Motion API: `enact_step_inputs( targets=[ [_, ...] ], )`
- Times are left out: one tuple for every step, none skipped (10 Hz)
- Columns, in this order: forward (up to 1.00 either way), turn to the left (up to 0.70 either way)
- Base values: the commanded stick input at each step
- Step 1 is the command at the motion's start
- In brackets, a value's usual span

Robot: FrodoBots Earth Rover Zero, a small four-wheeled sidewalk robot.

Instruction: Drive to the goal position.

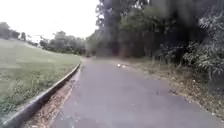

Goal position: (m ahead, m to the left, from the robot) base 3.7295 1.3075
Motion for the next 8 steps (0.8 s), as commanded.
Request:
enact_step_inputs(
  targets=[
    [0.70, 0.04],
    [0.70, 0.04],
    [0.70, 0.03],
    [0.70, 0.03],
    [0.70, 0.03],
    [0.70, 0.03],
    [0.70, 0.03],
    [0.70, 0.03]
  ],
)
